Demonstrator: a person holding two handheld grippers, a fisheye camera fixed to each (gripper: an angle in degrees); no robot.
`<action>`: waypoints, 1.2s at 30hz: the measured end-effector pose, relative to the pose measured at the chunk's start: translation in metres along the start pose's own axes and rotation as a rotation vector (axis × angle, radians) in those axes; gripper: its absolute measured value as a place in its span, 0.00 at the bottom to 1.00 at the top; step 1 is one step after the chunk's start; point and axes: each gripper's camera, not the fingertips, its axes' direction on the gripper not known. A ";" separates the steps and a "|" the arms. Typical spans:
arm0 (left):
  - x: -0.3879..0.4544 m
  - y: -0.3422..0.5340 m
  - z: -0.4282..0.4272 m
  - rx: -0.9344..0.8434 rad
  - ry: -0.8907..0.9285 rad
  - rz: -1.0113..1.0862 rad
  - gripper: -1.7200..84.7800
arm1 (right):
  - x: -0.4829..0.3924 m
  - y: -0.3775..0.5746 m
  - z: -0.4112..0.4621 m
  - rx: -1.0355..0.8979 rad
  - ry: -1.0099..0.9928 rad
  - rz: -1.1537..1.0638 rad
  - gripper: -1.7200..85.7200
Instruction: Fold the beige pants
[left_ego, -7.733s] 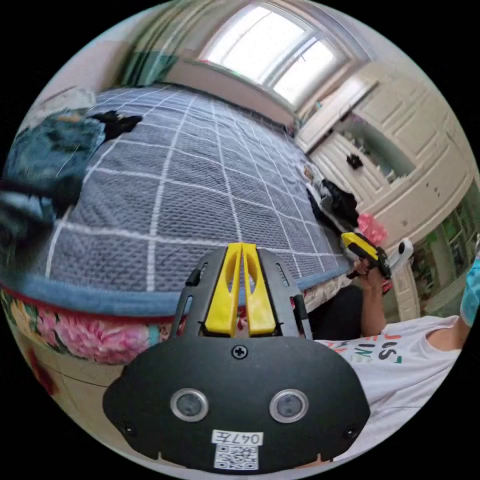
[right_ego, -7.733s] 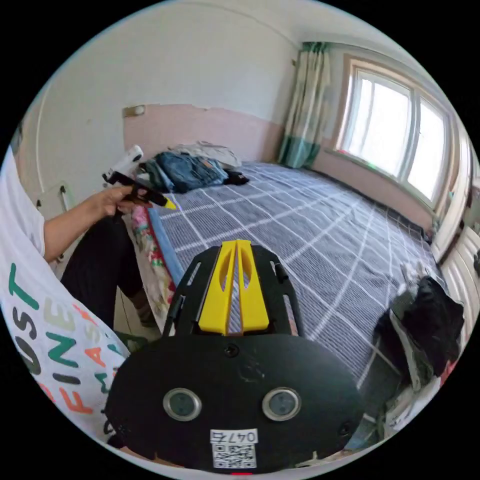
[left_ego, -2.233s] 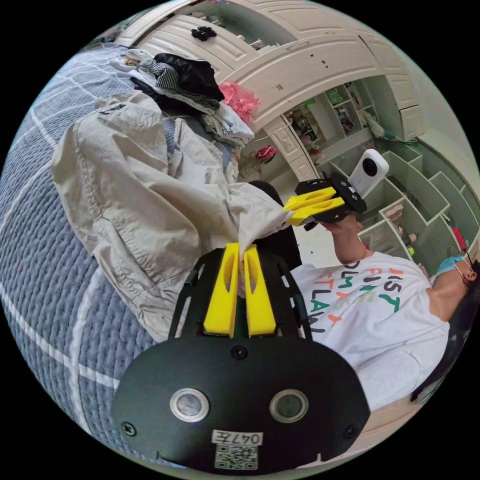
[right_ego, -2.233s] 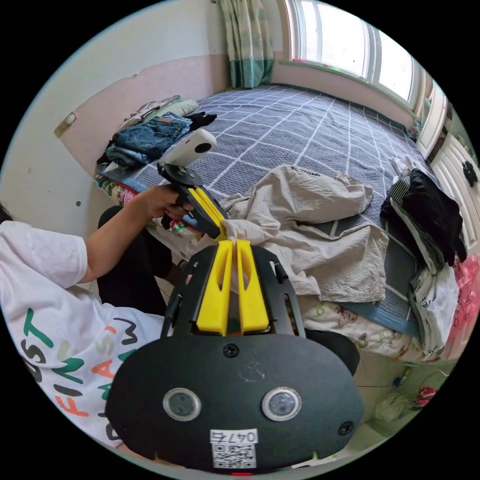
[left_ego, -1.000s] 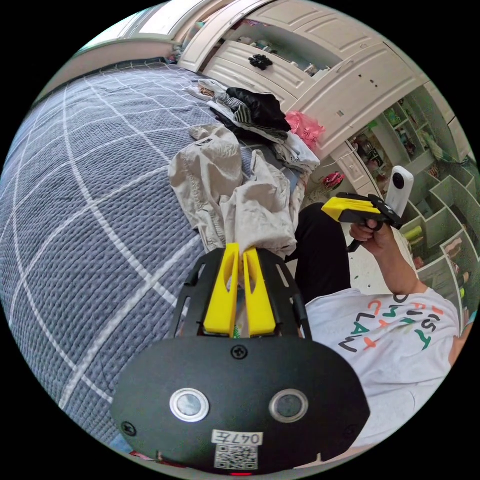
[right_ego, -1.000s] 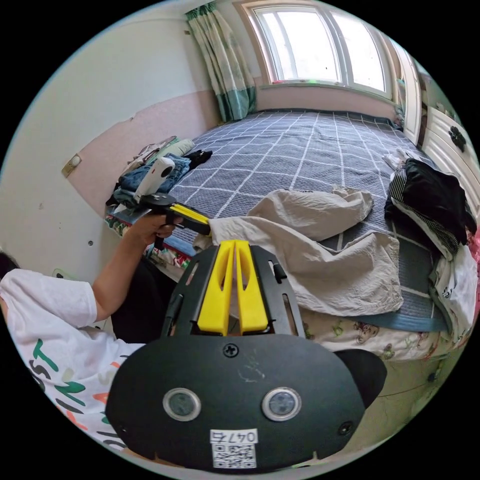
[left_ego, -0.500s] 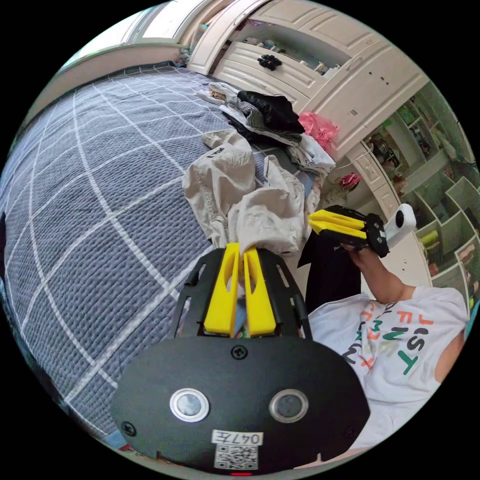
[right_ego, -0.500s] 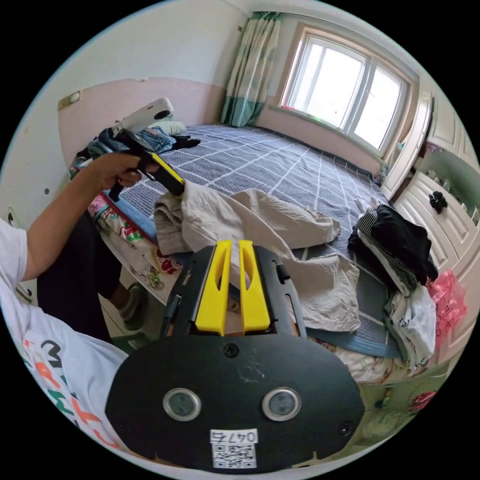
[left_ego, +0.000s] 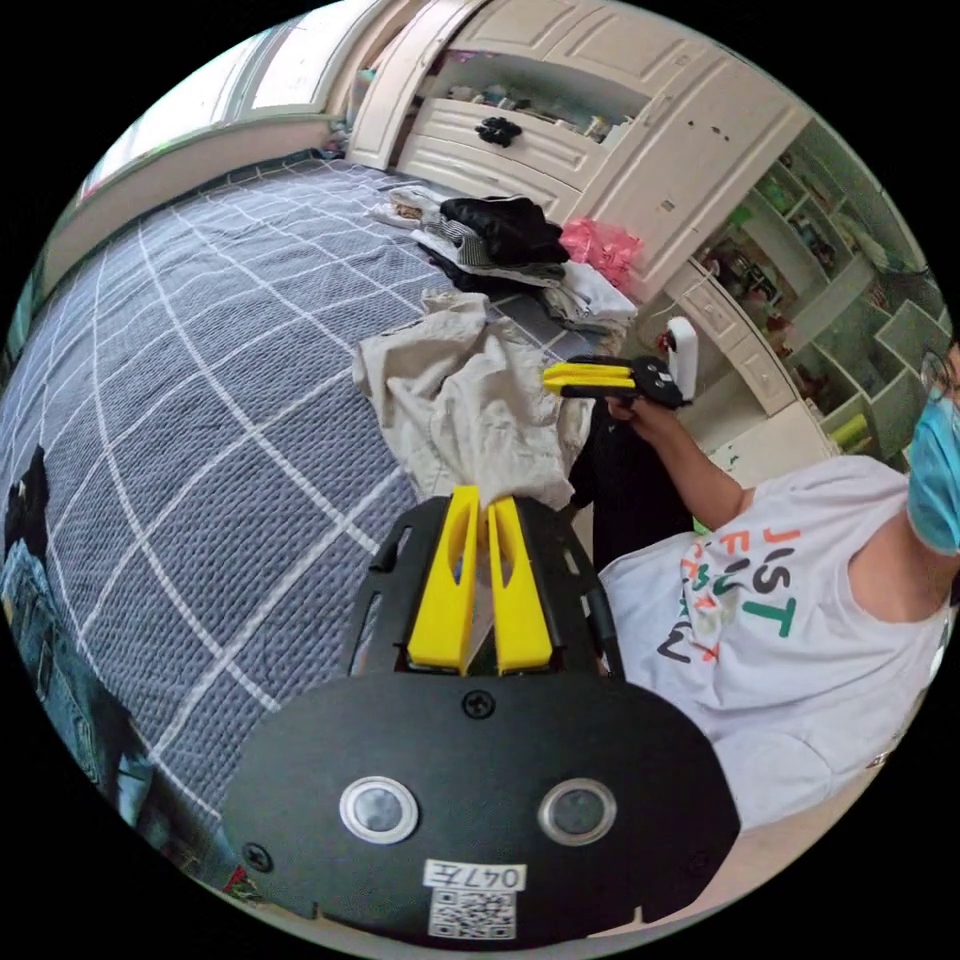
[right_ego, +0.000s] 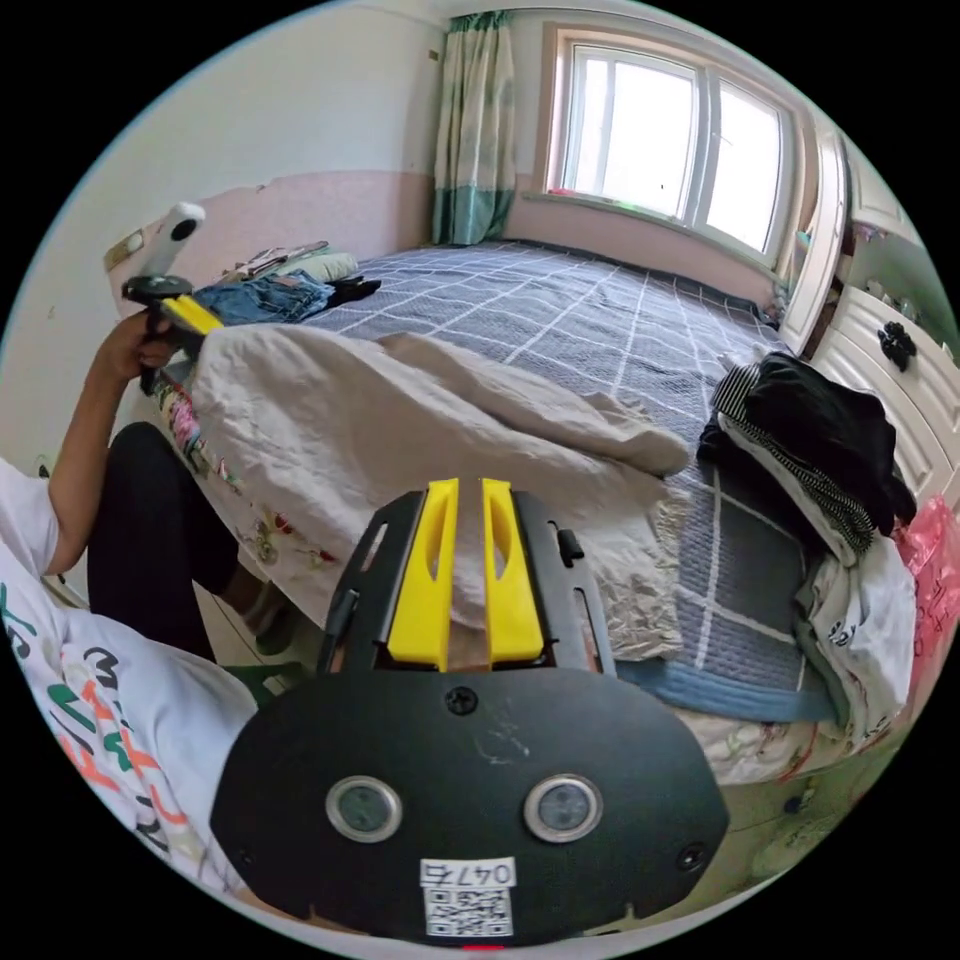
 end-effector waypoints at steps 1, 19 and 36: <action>0.005 0.001 0.000 -0.008 -0.001 0.010 0.01 | 0.010 -0.003 0.000 0.004 0.003 0.003 0.03; 0.078 -0.037 0.098 -0.063 0.401 0.024 0.16 | 0.157 -0.090 0.076 -0.060 -0.027 -0.085 0.08; 0.051 -0.046 0.077 -0.226 -0.157 -0.309 0.13 | 0.221 -0.090 0.091 -0.099 -0.055 0.043 0.08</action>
